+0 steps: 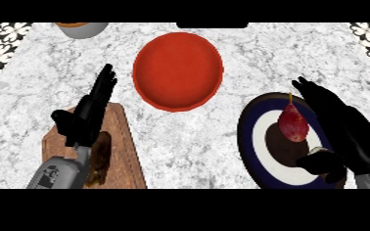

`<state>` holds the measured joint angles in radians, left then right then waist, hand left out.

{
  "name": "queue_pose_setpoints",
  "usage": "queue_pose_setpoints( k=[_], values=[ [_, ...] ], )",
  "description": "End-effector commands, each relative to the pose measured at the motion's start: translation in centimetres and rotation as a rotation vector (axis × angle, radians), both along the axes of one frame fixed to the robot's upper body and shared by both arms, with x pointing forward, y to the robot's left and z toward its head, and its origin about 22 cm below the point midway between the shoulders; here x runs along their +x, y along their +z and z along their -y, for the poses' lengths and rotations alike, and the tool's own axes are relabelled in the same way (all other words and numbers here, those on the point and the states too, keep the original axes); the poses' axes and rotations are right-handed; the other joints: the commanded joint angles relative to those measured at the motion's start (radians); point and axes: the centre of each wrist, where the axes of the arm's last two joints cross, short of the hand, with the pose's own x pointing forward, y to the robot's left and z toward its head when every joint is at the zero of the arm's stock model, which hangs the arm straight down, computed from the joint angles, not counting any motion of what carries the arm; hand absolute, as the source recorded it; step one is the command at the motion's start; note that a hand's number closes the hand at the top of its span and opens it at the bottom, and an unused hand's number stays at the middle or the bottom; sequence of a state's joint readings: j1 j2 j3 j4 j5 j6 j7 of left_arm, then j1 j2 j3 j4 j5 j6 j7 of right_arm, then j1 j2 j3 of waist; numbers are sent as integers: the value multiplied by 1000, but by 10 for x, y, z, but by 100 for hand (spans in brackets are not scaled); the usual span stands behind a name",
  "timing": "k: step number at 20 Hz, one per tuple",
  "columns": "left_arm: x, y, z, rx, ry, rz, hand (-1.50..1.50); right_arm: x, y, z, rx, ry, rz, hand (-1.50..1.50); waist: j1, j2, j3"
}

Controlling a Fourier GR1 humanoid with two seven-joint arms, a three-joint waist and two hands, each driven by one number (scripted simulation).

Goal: Pick the pear from the plate and place it in the bowl

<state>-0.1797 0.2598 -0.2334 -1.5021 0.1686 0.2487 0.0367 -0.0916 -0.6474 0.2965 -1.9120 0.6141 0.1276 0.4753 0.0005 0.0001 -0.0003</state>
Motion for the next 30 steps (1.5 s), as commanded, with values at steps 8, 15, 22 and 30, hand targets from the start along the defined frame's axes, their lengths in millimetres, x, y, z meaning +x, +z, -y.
queue_pose_setpoints(
  k=[8,15,22,30],
  values=[
    [-8,-12,-7,11,17,-12,0,-3,-18,29,117,59,-20,-150,-3,0,0],
    [-12,12,15,-19,-8,-8,0,2,-28,20,191,74,-20,-150,1,-1,0],
    [0,-12,7,2,-4,-15,0,9,-39,20,235,47,-69,-150,-1,0,0],
    [-23,1,17,0,-1,14,0,14,-73,39,268,20,-57,-150,2,-1,1]
  ],
)
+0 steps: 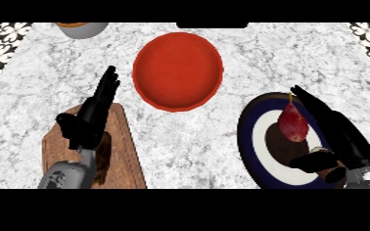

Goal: Pick the pear from the plate and place it in the bowl

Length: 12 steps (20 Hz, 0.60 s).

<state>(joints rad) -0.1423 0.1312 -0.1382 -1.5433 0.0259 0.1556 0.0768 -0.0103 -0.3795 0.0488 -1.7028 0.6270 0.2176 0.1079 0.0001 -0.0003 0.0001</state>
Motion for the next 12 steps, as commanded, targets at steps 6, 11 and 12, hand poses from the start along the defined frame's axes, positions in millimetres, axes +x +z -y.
queue_pose_setpoints(
  k=[6,11,12],
  values=[
    [-10,-2,-2,12,1,2,0,13,-12,13,-87,-31,5,-150,1,-1,0],
    [1,-5,11,1,-13,-6,0,16,-33,25,-197,-75,17,-150,-1,0,0],
    [5,2,-13,0,-13,6,0,37,-9,51,-206,-91,4,-150,3,1,0]
  ],
)
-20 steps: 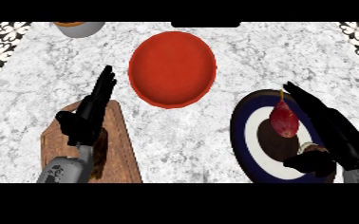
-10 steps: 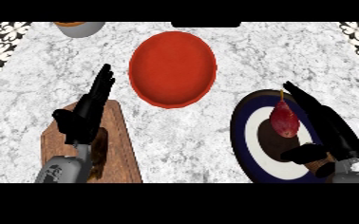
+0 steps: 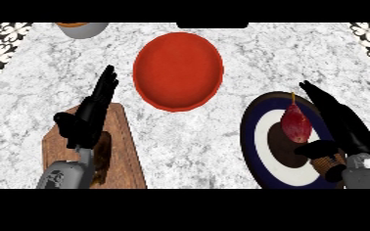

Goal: Pick the pear from the plate and place it in the bowl

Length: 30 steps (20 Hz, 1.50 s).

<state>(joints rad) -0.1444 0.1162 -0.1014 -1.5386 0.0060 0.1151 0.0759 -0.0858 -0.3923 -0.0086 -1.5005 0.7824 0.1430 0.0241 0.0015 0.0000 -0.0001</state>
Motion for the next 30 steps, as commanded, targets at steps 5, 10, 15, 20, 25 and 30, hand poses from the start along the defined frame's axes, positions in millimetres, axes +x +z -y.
queue_pose_setpoints(
  k=[5,10,15,20,25,30],
  values=[
    [-3,-7,2,-11,-2,-4,0,17,-30,-7,-30,16,-74,-150,2,1,0],
    [-1,-12,3,15,5,2,0,3,-36,-1,-181,189,-96,150,-1,1,0],
    [7,-6,0,12,23,1,0,10,-39,-7,-162,225,-111,150,0,1,0],
    [-5,1,-9,6,-8,-12,0,-1,-49,-16,-87,241,-99,150,2,-1,0],
    [3,4,6,-2,-36,-10,0,-10,-48,-164,362,502,-87,150,38,-1,2],
    [10,3,13,-2,-51,-3,0,-38,-25,-218,633,698,-44,150,53,1,5]
  ],
)
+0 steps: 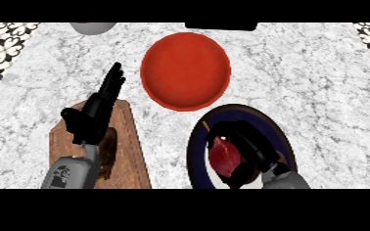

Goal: Pick the pear from the plate and place it in the bowl

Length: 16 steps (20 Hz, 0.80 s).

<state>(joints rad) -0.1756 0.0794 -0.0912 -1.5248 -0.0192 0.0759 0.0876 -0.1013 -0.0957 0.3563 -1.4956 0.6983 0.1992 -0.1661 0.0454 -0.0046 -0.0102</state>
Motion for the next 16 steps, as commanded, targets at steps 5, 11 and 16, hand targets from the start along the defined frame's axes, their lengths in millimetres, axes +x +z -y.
queue_pose_setpoints(
  k=[5,11,16],
  values=[
    [-2,-10,0,2,21,-6,0,-61,61,-112,411,89,140,150,-8,-3,10],
    [-1,-5,-5,6,17,-25,0,-99,126,-142,409,16,285,150,-32,-9,7],
    [-4,-6,-8,7,20,-22,0,-88,165,-161,331,-93,317,150,-16,-7,6]
  ],
)
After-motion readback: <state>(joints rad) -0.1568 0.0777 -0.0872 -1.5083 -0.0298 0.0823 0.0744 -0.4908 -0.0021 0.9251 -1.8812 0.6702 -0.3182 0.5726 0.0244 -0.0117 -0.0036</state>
